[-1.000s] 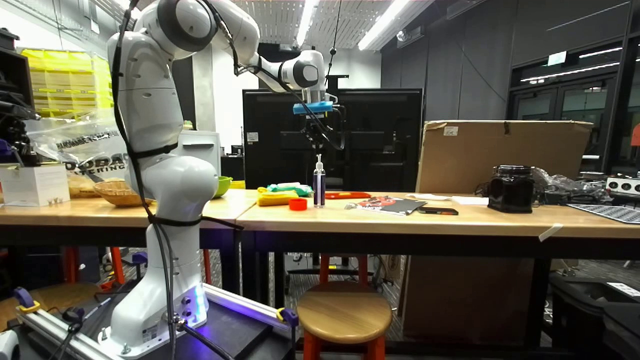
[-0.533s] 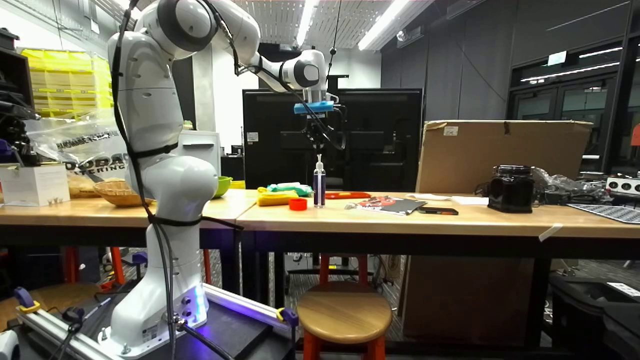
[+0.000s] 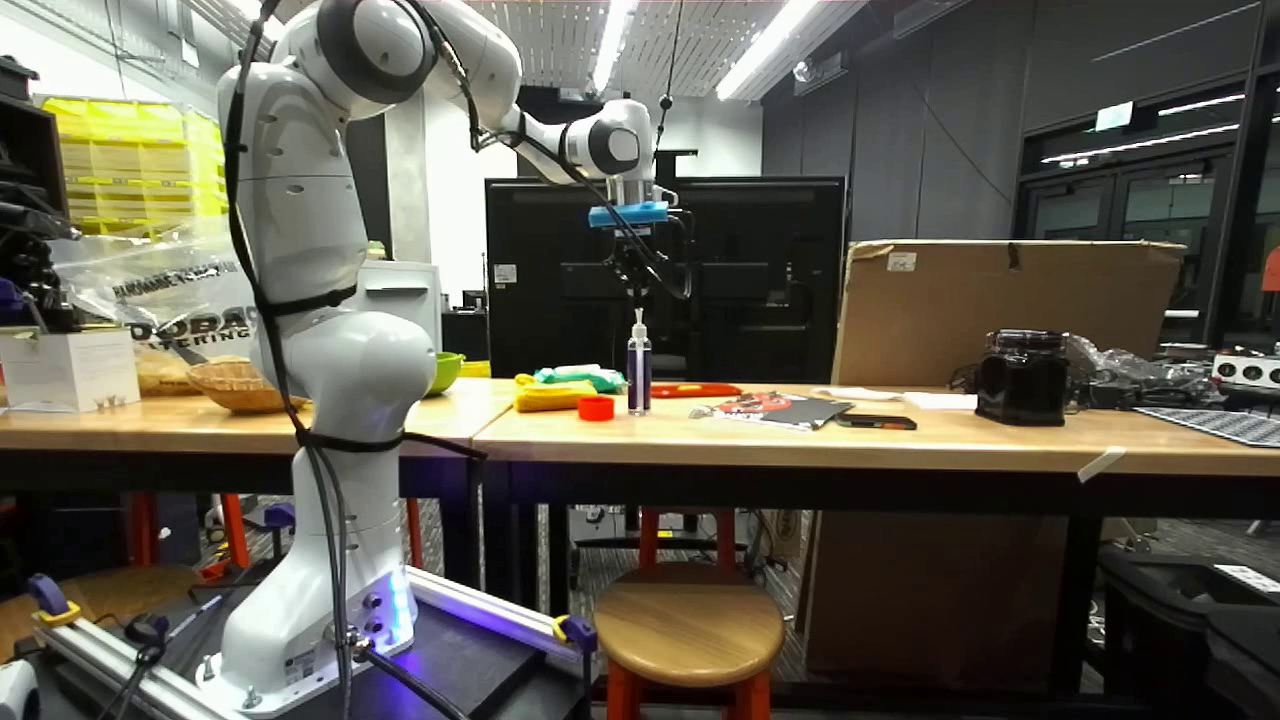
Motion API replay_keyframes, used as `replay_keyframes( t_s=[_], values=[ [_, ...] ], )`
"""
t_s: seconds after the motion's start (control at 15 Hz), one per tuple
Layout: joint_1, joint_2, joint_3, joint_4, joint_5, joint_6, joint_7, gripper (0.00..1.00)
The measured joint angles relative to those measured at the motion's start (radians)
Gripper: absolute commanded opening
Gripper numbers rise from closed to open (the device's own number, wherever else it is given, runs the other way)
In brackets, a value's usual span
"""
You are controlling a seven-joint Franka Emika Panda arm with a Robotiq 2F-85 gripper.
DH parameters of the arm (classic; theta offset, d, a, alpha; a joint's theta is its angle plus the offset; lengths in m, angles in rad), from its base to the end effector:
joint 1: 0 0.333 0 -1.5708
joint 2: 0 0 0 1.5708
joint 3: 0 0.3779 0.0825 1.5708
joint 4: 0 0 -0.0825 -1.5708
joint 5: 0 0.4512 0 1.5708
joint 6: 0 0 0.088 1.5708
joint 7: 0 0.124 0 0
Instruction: Press down on the pump bottle.
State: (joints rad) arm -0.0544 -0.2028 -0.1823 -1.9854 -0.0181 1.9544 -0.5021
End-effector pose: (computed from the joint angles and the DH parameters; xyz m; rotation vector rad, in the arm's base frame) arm 0.5539 -0.1429 0.5964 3.0601 0.4177 0.2542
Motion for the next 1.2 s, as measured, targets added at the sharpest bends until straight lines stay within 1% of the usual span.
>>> replay_keyframes(
  t_s=[1.2],
  values=[
    [0.004, 0.043, 0.013, 0.044, 0.005, 0.0, -0.002, 0.0]
  ],
)
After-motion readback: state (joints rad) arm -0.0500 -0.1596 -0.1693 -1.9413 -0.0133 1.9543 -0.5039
